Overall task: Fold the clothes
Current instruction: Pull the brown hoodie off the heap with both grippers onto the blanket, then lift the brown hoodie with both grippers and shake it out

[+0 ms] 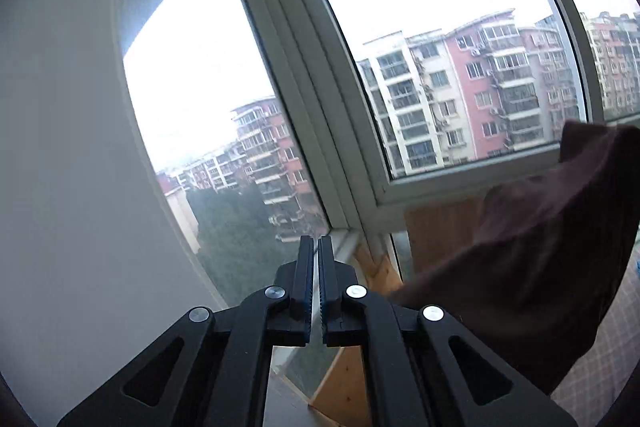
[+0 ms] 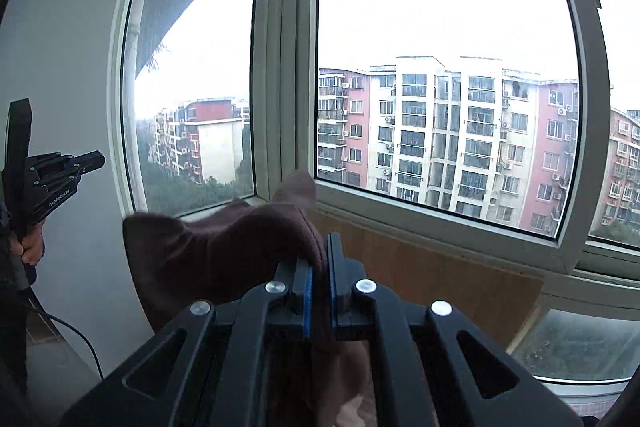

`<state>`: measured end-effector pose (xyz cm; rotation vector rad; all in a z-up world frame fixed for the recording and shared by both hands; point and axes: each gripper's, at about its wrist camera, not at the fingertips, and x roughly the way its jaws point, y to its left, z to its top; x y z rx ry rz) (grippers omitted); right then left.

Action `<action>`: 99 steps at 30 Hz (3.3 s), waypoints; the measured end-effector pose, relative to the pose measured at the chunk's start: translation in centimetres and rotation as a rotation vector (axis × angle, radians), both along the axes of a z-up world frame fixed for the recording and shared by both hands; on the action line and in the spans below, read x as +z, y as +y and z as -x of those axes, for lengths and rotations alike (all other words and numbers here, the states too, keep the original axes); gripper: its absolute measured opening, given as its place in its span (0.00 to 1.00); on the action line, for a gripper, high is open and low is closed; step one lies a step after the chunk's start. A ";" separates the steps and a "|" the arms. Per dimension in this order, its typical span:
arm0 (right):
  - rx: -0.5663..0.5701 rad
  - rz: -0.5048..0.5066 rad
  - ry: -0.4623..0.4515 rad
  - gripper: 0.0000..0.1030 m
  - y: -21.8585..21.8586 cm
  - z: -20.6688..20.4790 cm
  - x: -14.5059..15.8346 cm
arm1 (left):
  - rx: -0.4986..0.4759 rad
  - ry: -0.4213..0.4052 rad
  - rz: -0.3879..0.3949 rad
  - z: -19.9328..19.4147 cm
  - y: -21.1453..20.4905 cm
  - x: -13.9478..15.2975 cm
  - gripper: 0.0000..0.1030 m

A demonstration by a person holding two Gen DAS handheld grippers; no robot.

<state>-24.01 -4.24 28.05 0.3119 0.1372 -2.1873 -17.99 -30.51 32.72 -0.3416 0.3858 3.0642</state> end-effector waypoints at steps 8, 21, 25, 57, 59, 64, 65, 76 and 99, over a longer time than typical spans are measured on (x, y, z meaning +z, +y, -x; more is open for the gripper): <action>0.012 -0.096 -0.045 0.05 3.0 -1.5 -4.7 | -0.149 -0.126 0.167 -1.8 4.1 -4.3 0.16; -0.187 -0.294 -0.654 0.05 17.9 -1.3 -36.3 | -0.573 -0.775 0.328 -3.2 14.5 -40.2 0.46; -0.256 -0.315 -0.699 0.05 19.8 -0.5 -39.5 | -0.657 -0.859 0.358 -5.4 16.6 -45.9 0.46; -0.170 -0.213 -0.604 0.05 21.6 -0.6 -31.0 | -0.742 -0.793 0.217 -10.8 23.6 -47.6 0.79; -0.160 -0.206 -0.609 0.05 21.8 -0.6 -30.9 | -0.708 -0.790 0.232 -10.8 24.0 -48.3 0.79; -0.142 -0.194 -0.617 0.05 22.5 -0.8 -30.5 | -0.610 -0.742 0.342 -9.9 26.3 -50.9 0.79; -0.143 -0.197 -0.612 0.05 22.6 -0.9 -30.4 | -0.593 -0.739 0.360 -9.5 26.8 -51.4 0.77; -0.127 -0.133 -0.465 0.05 23.1 -0.5 -24.1 | -0.445 -0.514 0.284 -5.1 24.2 -34.0 0.10; -0.263 0.128 0.121 0.05 33.4 -12.6 5.2 | -0.555 0.114 0.081 -16.4 21.8 4.1 0.17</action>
